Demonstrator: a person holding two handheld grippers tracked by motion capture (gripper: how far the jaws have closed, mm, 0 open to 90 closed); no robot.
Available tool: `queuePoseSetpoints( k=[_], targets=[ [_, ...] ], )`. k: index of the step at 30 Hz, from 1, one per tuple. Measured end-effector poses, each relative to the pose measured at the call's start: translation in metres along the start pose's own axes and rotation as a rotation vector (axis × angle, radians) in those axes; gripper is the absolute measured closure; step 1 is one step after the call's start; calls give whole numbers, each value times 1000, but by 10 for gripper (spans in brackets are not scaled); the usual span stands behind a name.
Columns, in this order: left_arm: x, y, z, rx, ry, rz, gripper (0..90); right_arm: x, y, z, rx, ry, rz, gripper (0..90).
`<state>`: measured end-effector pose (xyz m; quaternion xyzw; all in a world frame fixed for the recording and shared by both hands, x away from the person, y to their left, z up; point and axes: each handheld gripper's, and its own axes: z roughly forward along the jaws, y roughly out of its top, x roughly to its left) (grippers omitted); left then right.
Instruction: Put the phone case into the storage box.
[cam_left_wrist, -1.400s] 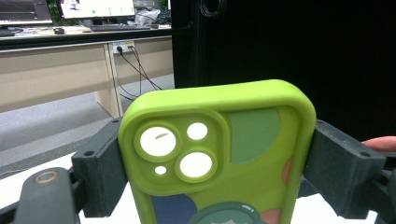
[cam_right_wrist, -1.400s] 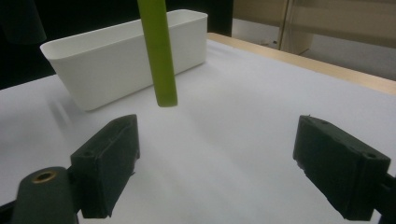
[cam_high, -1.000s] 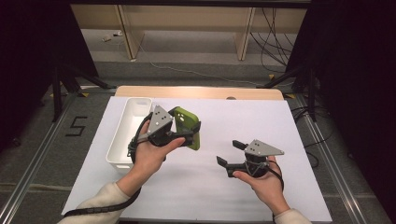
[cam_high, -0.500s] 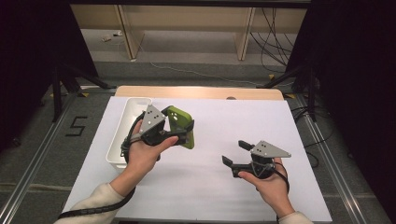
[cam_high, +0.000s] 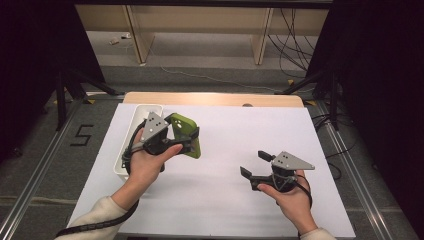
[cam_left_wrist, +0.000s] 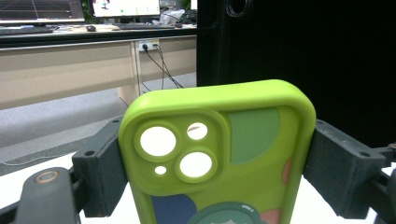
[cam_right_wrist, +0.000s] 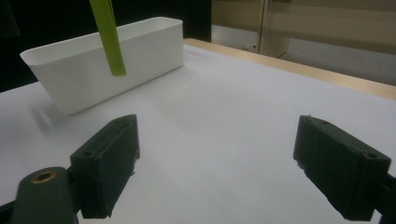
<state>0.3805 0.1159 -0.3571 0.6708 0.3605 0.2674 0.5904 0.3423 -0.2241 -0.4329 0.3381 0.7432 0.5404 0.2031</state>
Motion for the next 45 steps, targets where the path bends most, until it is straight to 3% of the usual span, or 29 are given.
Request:
queuePoseSetpoints(
  k=[19, 45],
  targets=[
    [14, 6, -5, -4, 30, -8, 159, 0, -3, -2, -7, -13, 8, 154],
    [43, 19, -19, -22, 103, -17, 160, -2, -3, -2, -8, -26, 22, 154]
  ],
)
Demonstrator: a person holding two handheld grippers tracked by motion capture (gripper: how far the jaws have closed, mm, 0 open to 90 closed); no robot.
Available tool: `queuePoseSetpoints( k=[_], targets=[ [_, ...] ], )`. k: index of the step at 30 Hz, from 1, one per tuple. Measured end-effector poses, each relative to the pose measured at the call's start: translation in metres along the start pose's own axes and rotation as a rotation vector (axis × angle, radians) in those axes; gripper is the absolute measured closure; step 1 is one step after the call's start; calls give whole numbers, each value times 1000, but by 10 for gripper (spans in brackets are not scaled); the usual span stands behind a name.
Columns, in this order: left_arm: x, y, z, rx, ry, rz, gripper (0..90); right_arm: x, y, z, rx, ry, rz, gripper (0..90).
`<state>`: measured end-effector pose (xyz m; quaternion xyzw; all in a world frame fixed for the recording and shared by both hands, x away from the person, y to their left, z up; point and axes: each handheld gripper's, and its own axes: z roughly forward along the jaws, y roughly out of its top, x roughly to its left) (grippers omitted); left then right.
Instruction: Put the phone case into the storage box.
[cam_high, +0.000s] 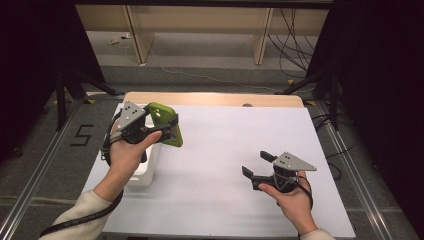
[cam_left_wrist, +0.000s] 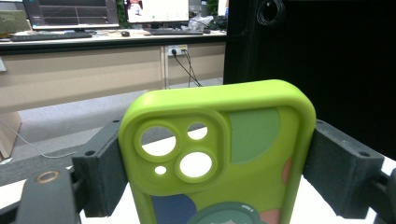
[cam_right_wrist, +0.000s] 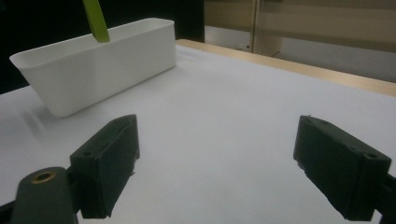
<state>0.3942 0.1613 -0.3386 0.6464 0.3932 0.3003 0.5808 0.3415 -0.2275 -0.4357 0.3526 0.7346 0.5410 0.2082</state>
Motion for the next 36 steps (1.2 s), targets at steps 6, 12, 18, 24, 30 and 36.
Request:
queuePoseSetpoints(
  k=[6, 12, 18, 24, 30, 36],
  targets=[
    [4, 1, -1, 0, 9, -2, 160, 0, 0, 0, -3, -6, -3, 154],
    [9, 2, -3, -2, 23, -2, 160, 0, 0, 0, -3, -7, -2, 154],
    [14, 2, -5, -2, 34, 0, 160, 0, 0, 0, -3, -11, -2, 154],
    [18, 2, -7, -5, 47, -3, 160, 0, 0, -1, -4, -15, 2, 153],
    [24, 3, -8, -7, 65, -9, 160, -1, 0, -1, -4, -16, 7, 153],
    [26, 4, -9, -12, 75, -3, 160, 0, 0, -1, -7, -20, 6, 153]
  ],
)
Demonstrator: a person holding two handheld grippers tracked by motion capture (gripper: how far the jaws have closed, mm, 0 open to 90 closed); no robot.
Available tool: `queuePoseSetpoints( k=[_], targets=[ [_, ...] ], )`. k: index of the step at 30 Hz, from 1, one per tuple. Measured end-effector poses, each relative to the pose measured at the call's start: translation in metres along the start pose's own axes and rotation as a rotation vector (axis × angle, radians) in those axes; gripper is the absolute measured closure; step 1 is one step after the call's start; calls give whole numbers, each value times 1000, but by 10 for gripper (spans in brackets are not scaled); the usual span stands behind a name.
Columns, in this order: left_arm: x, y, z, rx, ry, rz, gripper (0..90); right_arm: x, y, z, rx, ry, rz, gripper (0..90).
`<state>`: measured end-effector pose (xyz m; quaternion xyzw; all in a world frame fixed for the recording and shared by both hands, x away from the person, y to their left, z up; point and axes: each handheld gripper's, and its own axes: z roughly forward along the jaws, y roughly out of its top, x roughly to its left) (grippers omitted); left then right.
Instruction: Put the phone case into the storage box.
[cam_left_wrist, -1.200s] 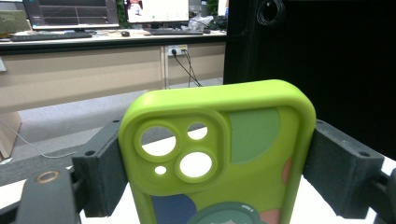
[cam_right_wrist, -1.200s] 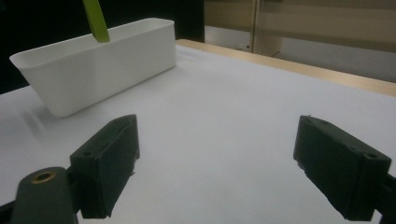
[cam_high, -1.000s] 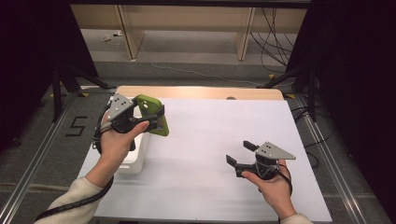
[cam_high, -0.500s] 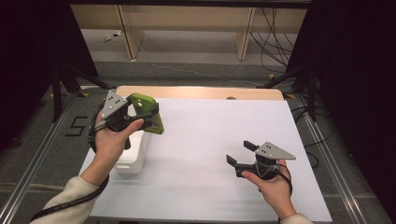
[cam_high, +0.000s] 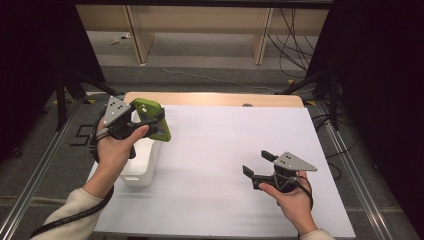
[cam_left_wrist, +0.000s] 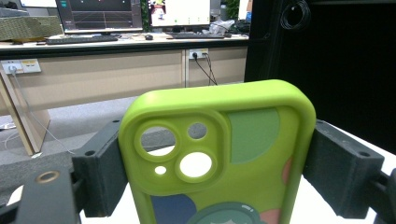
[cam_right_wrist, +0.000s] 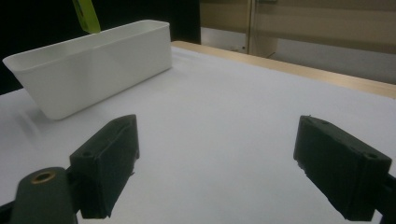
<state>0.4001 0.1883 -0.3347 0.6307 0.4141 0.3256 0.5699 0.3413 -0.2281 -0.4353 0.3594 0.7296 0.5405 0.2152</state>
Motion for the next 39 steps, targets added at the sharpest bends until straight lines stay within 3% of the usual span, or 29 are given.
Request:
queuePoseSetpoints(
  k=[39],
  targets=[
    [21, -1, 5, 2, 75, 26, 160, -2, 0, -2, -5, -19, 2, 153]
  ],
)
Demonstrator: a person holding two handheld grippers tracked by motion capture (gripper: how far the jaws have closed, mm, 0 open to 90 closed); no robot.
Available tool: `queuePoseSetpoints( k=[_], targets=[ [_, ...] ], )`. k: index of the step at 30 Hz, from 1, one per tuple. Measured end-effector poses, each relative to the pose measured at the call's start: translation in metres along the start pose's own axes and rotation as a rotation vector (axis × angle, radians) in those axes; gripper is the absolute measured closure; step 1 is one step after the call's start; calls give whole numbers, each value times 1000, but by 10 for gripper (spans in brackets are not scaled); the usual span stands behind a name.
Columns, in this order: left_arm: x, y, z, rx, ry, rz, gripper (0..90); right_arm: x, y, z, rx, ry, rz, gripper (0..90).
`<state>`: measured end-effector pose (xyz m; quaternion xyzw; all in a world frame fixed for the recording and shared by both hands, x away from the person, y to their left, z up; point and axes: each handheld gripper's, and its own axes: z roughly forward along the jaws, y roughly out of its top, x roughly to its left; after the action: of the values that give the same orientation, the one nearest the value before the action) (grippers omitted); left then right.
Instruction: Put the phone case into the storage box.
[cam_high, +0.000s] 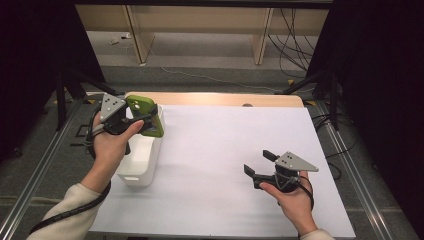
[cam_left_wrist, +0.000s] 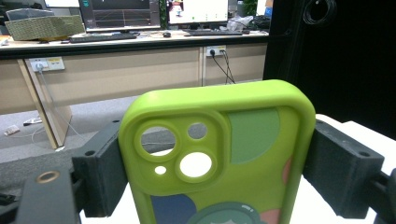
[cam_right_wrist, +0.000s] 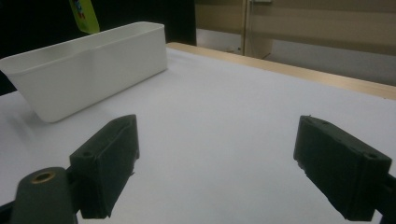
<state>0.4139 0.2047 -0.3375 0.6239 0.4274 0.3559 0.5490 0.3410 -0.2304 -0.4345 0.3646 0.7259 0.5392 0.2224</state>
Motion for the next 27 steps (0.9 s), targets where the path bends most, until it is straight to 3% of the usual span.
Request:
queuePoseSetpoints(
  k=[27],
  targets=[
    [12, -1, 5, 9, 30, 5, 160, 0, -1, 0, 1, -6, 1, 153]
  ],
)
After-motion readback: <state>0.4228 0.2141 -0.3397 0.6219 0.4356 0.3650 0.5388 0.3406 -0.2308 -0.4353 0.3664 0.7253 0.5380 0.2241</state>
